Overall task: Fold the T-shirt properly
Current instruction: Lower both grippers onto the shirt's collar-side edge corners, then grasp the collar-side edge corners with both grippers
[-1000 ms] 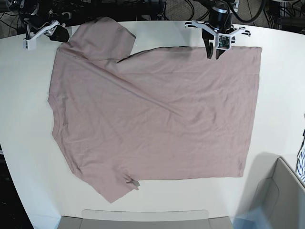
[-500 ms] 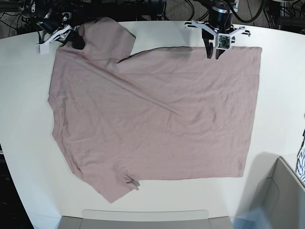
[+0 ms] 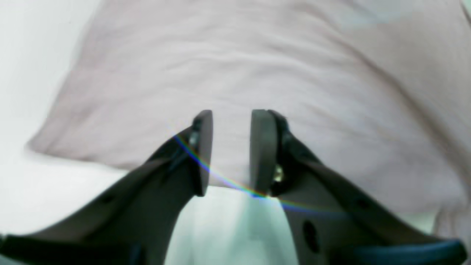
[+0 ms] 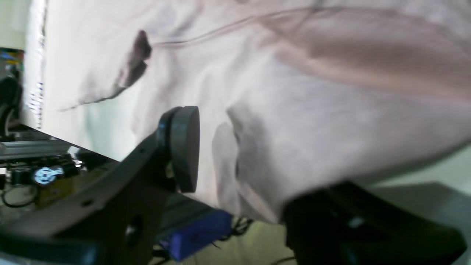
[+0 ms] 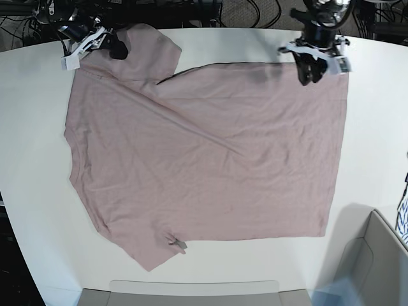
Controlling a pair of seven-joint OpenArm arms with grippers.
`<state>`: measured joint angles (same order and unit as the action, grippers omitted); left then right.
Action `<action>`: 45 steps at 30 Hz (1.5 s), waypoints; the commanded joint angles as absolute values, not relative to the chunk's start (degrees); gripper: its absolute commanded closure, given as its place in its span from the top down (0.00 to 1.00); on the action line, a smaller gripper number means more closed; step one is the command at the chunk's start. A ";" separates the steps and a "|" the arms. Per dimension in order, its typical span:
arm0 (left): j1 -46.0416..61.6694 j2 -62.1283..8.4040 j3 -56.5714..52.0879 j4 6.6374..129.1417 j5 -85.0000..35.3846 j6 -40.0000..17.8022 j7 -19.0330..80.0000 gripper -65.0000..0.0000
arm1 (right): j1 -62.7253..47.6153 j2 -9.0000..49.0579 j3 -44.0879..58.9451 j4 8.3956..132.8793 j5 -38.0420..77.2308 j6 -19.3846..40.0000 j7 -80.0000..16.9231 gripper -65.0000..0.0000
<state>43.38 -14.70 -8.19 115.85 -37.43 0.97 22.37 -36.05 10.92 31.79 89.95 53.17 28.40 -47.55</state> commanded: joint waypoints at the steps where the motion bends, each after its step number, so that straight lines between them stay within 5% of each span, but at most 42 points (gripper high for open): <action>1: 42.86 -15.52 -11.12 116.35 -43.21 0.04 22.55 0.34 | -37.05 11.21 32.04 89.80 47.52 25.63 -51.03 0.37; 6: 37.67 -18.42 -22.81 111.52 -58.42 0.04 33.45 0.35 | -37.05 11.03 32.04 90.95 47.52 25.63 -51.03 0.37; 11: 30.81 -18.77 -29.05 103.16 -55.52 0.04 44.97 0.35 | -37.05 11.03 32.04 90.95 47.52 25.63 -51.03 0.37; 30: 29.41 -18.59 -29.58 89.71 -42.59 -8.84 43.03 0.35 | -36.44 11.12 31.87 90.95 47.34 25.63 -51.03 0.37; 40: 29.41 -18.42 -18.86 90.68 -42.77 -8.92 44.97 0.35 | -36.35 11.12 31.87 90.95 47.52 25.63 -51.12 0.37; 42: 29.41 -18.42 -18.86 90.59 -42.77 -8.92 44.70 0.30 | -36.35 11.21 31.78 90.95 47.52 25.63 -51.12 0.33; 45: 29.41 -18.59 -19.38 90.59 -42.51 -8.48 44.70 0.11 | -36.26 11.21 31.87 91.03 47.34 25.63 -51.12 0.13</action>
